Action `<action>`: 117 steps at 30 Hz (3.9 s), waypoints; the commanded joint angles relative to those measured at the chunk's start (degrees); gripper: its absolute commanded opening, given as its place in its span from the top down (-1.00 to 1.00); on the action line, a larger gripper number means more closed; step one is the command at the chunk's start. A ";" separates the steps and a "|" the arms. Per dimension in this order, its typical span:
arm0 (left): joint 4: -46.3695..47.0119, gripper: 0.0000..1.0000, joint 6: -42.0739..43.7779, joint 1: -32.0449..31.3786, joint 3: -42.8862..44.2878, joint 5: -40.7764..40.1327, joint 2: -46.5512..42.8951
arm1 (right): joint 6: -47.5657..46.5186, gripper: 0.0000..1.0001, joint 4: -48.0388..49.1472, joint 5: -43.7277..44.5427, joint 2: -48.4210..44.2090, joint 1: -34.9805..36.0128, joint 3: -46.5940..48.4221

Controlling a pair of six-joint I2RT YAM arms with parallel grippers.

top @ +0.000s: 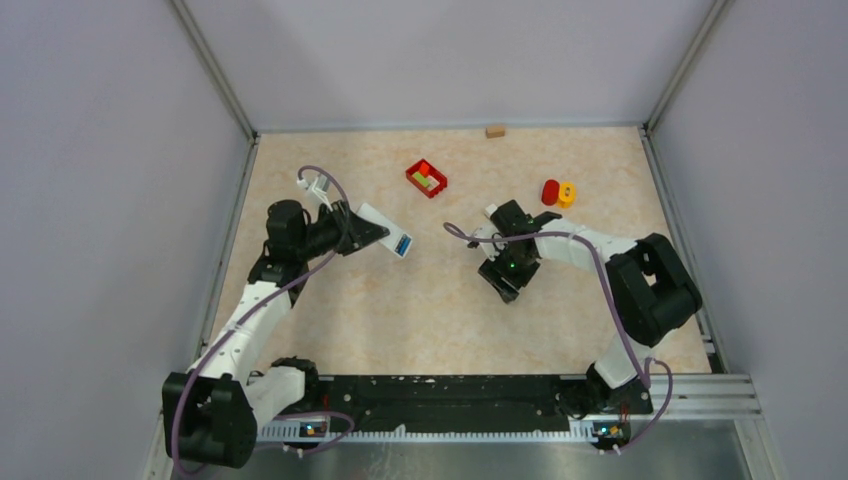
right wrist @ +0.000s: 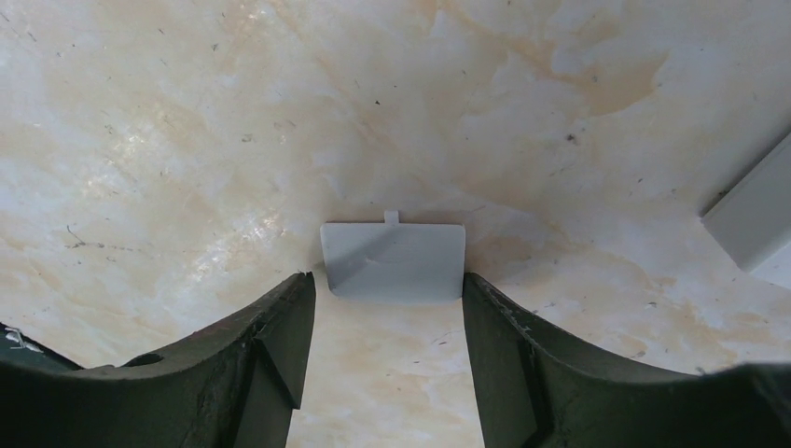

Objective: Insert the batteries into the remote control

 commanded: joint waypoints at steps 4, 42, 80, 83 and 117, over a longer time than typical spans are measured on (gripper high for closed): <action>4.72 1.00 -1.31 0.74 0.45 1.92 -0.91 | -0.62 -0.17 -1.98 -2.43 0.92 -0.19 0.79; 12.13 1.00 -5.95 0.69 -2.39 6.55 3.38 | 3.66 0.18 15.32 2.07 -18.51 14.73 -2.58; 17.76 1.00 2.70 -3.36 -14.46 3.63 -10.41 | 13.67 0.21 6.84 13.34 -2.12 31.38 25.48; 17.76 1.00 3.00 -3.37 -14.60 3.73 -11.02 | 13.90 0.21 6.09 12.44 -1.67 31.39 26.18; 14.01 1.00 5.19 -3.37 -13.34 1.71 -11.60 | 14.43 0.24 5.63 12.18 0.28 30.87 28.21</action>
